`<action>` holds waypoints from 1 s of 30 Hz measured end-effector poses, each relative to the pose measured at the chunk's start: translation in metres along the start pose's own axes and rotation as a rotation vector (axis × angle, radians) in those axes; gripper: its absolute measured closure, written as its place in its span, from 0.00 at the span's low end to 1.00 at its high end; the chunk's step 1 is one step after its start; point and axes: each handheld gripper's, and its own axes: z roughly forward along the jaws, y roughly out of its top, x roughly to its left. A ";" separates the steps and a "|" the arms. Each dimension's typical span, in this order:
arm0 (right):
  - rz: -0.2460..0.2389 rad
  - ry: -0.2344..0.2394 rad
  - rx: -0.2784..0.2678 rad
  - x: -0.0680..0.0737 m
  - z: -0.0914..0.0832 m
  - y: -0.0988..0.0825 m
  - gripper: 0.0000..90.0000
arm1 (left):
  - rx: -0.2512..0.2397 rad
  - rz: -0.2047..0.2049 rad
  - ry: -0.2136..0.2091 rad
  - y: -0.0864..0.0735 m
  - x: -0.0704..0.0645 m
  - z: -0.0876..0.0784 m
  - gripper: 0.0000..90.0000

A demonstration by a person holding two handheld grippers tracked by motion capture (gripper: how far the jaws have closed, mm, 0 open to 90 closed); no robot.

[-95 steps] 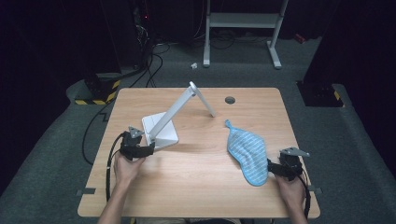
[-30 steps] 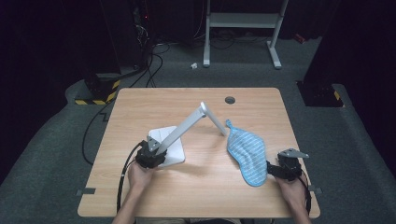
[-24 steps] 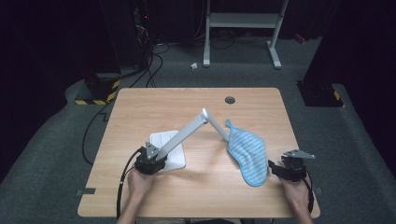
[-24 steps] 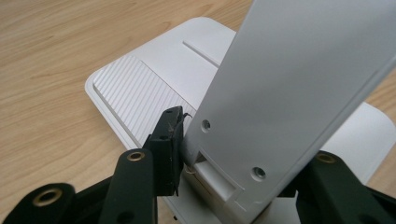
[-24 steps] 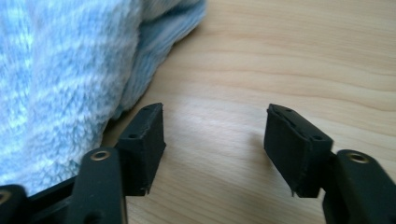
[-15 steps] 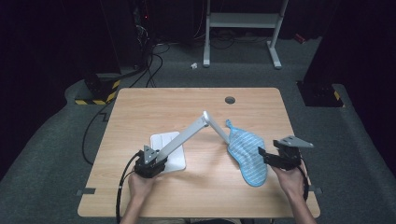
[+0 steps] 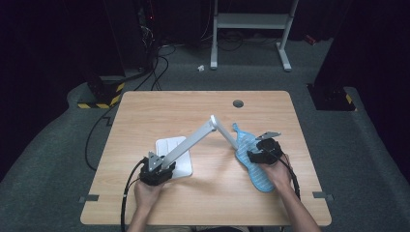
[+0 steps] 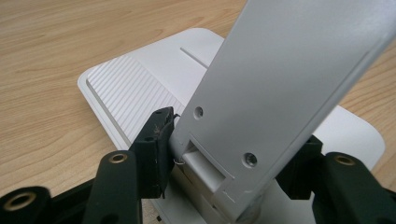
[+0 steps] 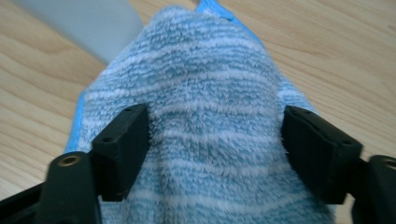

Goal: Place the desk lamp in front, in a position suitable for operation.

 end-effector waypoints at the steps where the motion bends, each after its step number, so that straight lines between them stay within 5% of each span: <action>1: -0.018 -0.009 0.002 0.001 0.000 0.000 0.35 | 0.000 0.000 0.000 0.000 0.000 0.000 0.50; 4: -0.044 -0.007 0.002 0.001 -0.001 0.000 0.60 | 0.000 0.000 -0.002 0.000 0.000 0.000 0.51; 8: 0.004 0.042 -0.011 -0.006 -0.004 0.002 0.74 | 0.002 -0.001 -0.005 0.000 0.000 0.000 0.51; 11: 0.036 0.066 -0.029 -0.010 -0.008 0.004 0.76 | 0.002 0.000 -0.006 0.000 0.000 0.000 0.51; 14: 0.088 0.121 -0.112 -0.014 -0.023 0.012 0.77 | 0.004 0.005 -0.006 0.000 0.001 0.000 0.51; 23: 0.069 0.200 -0.136 -0.002 -0.027 0.035 0.77 | 0.004 0.006 -0.006 0.000 0.000 0.000 0.51; 30: 0.127 0.288 -0.187 0.000 -0.029 0.038 0.77 | 0.004 0.008 -0.008 0.000 0.000 0.000 0.50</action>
